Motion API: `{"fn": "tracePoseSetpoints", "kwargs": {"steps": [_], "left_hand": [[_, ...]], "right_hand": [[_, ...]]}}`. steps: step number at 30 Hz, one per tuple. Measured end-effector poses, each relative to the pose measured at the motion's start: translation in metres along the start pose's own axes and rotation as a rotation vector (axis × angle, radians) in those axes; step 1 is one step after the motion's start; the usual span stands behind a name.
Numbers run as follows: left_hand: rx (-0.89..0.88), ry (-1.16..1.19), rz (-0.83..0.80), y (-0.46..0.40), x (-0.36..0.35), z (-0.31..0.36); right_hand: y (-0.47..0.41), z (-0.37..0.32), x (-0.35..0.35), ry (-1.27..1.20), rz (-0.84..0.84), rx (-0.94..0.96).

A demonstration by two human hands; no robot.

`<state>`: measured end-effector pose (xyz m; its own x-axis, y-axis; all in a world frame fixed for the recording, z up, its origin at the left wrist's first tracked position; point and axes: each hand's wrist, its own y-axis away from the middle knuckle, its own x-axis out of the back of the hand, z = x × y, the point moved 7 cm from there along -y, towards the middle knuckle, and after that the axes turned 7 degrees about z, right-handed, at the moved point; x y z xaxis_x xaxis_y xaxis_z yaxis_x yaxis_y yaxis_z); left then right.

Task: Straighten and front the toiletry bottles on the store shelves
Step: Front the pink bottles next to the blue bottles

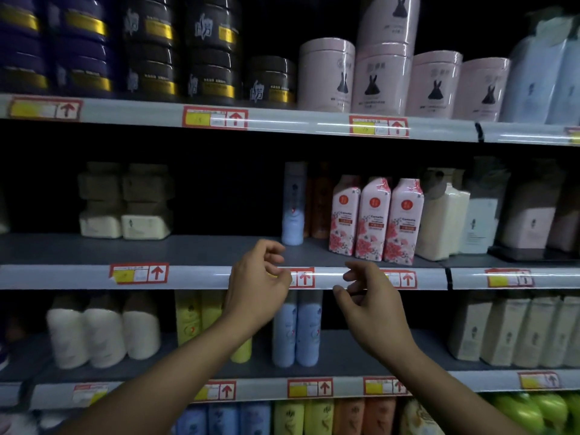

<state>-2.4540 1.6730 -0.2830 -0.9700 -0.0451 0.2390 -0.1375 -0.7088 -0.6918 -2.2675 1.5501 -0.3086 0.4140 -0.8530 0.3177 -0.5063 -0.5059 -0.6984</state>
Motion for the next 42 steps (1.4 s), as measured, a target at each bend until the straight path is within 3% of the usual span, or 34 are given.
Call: {"fn": "tracePoseSetpoints", "kwargs": {"steps": [15, 23, 33, 42], "left_hand": [[0.108, -0.085, -0.078, -0.111, -0.064, -0.031], [0.197, -0.174, -0.134, -0.152, -0.107, -0.075], [0.248, -0.228, -0.151, -0.172, -0.118, -0.091], [0.229, -0.152, -0.145, -0.166, -0.107, -0.089]], "right_hand": [[-0.112, -0.028, -0.024, 0.297, 0.104, 0.198], [-0.175, -0.021, -0.042, 0.46, 0.161, 0.138], [-0.198, -0.012, -0.055, 0.677, 0.211, 0.15], [-0.172, -0.023, -0.042, 0.624, 0.262, 0.228]]}}
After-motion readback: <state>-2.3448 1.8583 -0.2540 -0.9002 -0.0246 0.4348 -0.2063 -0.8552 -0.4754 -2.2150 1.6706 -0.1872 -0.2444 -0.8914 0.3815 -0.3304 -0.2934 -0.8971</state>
